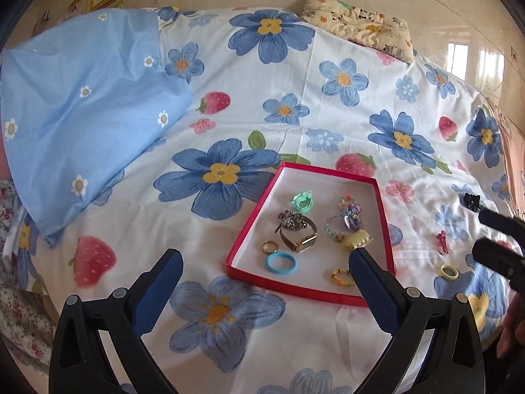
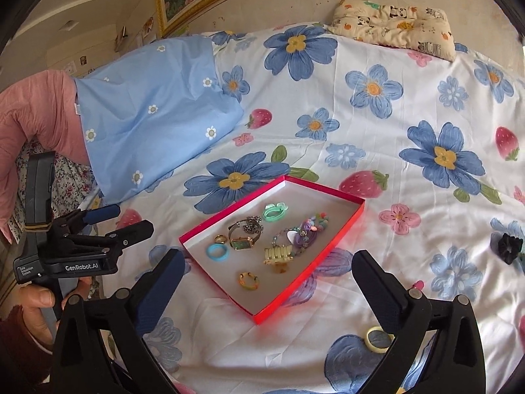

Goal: Organize jewelry

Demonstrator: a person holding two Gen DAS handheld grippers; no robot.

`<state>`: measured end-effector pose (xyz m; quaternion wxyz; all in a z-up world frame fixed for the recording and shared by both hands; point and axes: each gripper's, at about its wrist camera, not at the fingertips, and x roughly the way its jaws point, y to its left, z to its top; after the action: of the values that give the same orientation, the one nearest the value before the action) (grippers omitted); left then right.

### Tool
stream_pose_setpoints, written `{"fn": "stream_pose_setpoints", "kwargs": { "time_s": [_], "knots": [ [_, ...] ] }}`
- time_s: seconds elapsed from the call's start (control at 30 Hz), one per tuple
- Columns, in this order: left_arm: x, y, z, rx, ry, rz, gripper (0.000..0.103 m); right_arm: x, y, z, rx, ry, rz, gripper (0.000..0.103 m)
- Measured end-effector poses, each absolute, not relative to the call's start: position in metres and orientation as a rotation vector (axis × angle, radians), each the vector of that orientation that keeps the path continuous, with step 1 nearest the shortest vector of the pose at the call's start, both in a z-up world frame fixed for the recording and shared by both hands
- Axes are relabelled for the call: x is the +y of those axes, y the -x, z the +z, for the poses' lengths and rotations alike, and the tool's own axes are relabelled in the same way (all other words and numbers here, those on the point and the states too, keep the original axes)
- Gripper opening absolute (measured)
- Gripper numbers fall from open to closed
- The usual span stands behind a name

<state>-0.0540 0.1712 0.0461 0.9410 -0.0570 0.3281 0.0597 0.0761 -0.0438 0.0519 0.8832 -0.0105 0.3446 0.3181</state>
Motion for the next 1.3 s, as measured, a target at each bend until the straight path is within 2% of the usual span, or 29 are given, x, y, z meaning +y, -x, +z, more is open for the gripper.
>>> {"fn": "stream_pose_setpoints", "kwargs": {
  "time_s": [0.47, 1.3],
  "knots": [
    [0.155, 0.044, 0.002, 0.715, 0.038, 0.163, 0.102, -0.033, -0.074, -0.020, 0.836, -0.005, 0.618, 0.102],
    [0.154, 0.051, -0.008, 0.697, 0.036, 0.168, 0.102, -0.043, -0.077, -0.027, 0.787, -0.024, 0.571, 0.103]
  ]
}}
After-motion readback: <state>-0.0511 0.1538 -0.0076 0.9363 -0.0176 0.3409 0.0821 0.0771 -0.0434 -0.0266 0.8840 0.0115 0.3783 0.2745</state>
